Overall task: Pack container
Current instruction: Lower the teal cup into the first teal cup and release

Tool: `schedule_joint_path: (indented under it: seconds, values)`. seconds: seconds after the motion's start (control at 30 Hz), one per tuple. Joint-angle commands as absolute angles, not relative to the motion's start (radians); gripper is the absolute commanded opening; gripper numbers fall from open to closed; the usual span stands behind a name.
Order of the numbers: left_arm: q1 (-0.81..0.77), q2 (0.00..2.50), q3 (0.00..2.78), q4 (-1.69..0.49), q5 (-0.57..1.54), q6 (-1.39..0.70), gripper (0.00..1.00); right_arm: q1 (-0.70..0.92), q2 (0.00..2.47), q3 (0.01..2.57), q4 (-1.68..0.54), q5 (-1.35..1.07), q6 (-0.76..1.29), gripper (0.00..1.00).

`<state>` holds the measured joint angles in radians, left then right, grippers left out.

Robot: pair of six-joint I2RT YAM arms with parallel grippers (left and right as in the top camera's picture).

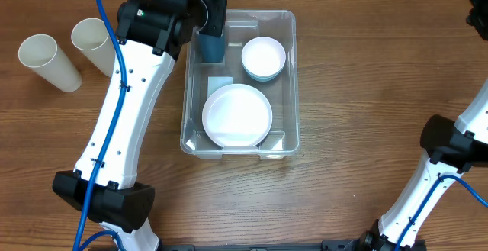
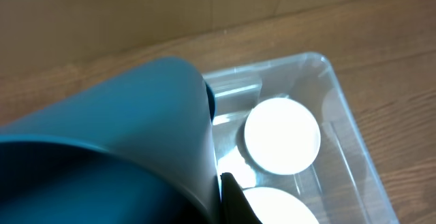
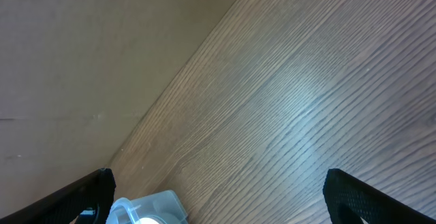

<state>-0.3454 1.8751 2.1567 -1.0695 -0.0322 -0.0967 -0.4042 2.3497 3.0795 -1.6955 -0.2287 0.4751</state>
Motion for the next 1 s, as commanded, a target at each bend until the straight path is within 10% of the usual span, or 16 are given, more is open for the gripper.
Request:
schedule_joint_path:
  seconds: [0.0, 0.3, 0.5, 0.97]
  values:
    - [-0.348, 1.897, 2.174, -1.088, -0.044, -0.075, 0.04, -0.403, 2.334, 3.082, -1.693, -0.226, 0.479, 1.0]
    - [-0.348, 1.969, 2.174, -1.082, -0.044, -0.075, 0.04, -0.403, 2.334, 3.082, -1.693, -0.226, 0.479, 1.0]
    - [-0.347, 1.974, 2.174, -1.05, -0.044, -0.075, 0.5, -0.403, 2.334, 3.082, -1.693, -0.226, 0.479, 1.0]
    - [-0.34, 1.901, 2.176, -1.134, -0.216, -0.202, 0.68, -0.403, 2.334, 3.082, -1.693, -0.226, 0.479, 1.0]
